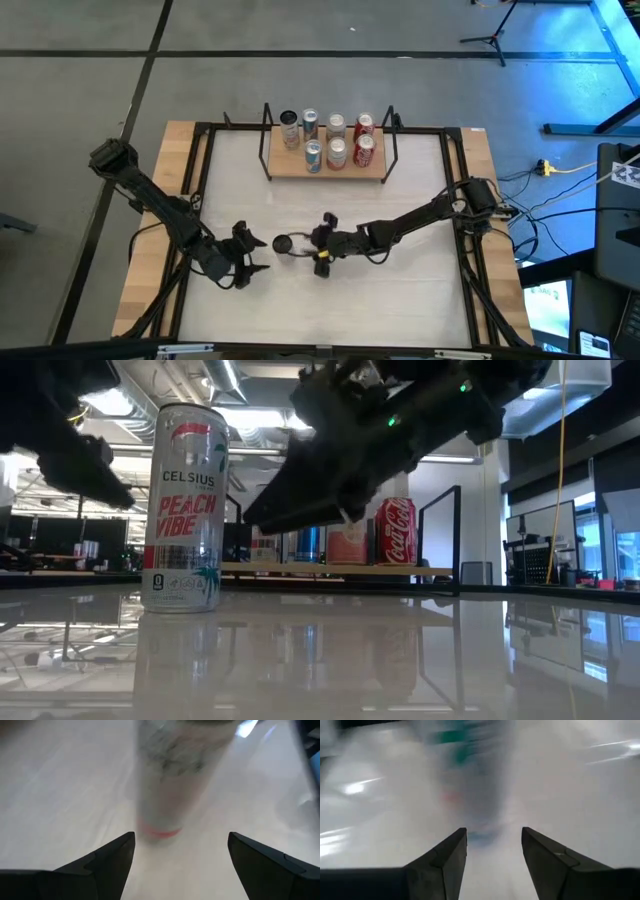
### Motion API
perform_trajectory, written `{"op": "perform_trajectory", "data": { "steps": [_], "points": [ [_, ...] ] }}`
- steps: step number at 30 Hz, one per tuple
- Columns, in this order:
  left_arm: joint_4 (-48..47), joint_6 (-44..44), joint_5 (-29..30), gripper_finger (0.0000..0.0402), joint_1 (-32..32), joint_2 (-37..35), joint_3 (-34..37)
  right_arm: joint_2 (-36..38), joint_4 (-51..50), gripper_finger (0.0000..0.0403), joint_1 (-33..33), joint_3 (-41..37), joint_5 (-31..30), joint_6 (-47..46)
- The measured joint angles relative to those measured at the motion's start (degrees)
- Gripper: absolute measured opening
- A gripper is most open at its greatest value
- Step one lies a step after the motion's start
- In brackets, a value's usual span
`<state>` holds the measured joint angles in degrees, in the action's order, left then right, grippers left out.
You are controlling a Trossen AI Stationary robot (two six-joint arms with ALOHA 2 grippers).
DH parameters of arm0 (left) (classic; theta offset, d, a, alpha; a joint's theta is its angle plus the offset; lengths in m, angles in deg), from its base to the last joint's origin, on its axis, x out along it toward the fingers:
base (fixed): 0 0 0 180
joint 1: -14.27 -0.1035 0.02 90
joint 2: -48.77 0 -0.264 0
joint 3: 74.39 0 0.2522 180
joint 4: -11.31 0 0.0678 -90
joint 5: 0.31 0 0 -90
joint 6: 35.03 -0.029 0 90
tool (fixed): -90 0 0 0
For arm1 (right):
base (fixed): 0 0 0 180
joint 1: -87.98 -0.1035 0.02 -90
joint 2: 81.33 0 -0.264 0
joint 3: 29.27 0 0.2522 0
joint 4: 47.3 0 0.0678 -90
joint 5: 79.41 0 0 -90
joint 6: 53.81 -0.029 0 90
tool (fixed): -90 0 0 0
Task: Place canned beverage on shelf
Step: Put the white pink soda can align with the other white pink soda can on the shelf
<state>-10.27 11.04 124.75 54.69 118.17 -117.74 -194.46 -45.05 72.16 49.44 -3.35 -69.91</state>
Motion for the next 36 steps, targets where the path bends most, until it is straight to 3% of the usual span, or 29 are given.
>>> {"op": "perform_trajectory", "data": {
  "steps": [3,6,13,24,31,36],
  "points": [
    [2.9,-0.1,2.2,0.0309,1.3,1.4,-0.1,-0.6,1.7,0.0191,0.1,0.0,-9.9,0.0],
    [6.0,-0.1,4.8,0.0309,1.7,5.3,0.0,-2.1,4.0,0.0191,0.9,0.0,-13.3,0.1],
    [9.4,0.7,10.6,0.0309,1.0,13.3,0.0,-4.2,11.0,0.0191,0.7,0.0,-9.3,0.8],
    [6.5,1.9,11.3,0.0309,0.0,13.7,0.0,-4.3,10.4,0.0191,-0.4,0.0,-7.1,0.9],
    [4.4,1.1,6.5,0.0309,1.7,8.7,0.0,-1.3,3.0,0.0191,-1.3,0.0,-2.6,-0.1],
    [3.9,-7.3,3.6,0.0309,3.1,1.4,-0.8,2.4,-2.2,0.0191,-2.1,0.0,2.7,-0.7]
  ]
}}
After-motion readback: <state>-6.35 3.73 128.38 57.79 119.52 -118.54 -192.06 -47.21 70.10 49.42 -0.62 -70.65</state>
